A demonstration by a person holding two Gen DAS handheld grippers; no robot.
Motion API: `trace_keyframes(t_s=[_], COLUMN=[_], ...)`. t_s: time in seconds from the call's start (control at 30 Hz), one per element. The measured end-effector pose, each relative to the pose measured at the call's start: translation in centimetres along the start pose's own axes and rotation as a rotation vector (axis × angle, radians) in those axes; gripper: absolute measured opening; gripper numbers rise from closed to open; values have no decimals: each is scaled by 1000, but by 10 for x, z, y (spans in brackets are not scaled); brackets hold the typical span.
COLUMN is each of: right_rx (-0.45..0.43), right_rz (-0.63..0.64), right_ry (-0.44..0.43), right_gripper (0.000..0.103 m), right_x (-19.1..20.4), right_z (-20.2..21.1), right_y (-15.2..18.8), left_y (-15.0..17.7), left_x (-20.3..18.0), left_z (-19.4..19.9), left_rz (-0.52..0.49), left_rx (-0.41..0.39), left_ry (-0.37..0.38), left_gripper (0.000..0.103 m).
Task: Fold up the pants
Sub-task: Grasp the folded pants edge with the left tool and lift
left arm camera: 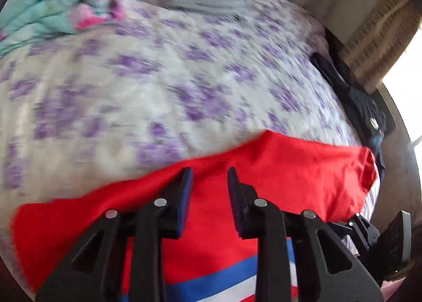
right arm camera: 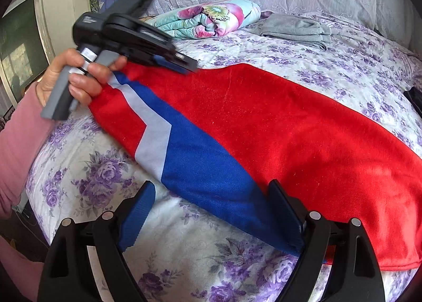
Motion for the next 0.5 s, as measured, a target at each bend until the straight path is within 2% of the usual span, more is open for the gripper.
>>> trace_keyframes(t_s=[0.1,0.17,0.2,0.27,0.37,0.43,0.5], right_rx=[2,0,-7,-31,-112,-192,-245], right_rz=[1,-1,-7,-35,-85,-105,-127], right_ry=[0,0,-6,-29,-122,-177,-169], right_gripper=[88,88,88,88,88,88,88], right_x=[1,0,0,-3,1,9,16], right_z=[0,0,1,7,24,34,31], right_y=[0,0,0,-1,-15,-29,-45], left_y=[1,6,11,23,51,68,80], left_x=[28,39,40,32,4,-13,-22], left_z=[26,49,64,84,104,99,87], left_rz=[47,70,71,47,-25,-66,-96], left_rx=[-40,-83,-110,-148,-199,-188,-171], left_ry=[-68,-128,-131,-102,-34,24,20], left_gripper=[27,40,43,51,52,52,52])
Point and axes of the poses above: each gripper's, at about its wrist camera, not at the fingertips, and z roughly against the way its jaws point, x to its left, y to its underside, the point moved 3 cm from there along -z, roughly the way its jaws point, and after that the axes turned 6 degrees about -y, right-handed, at the moved point
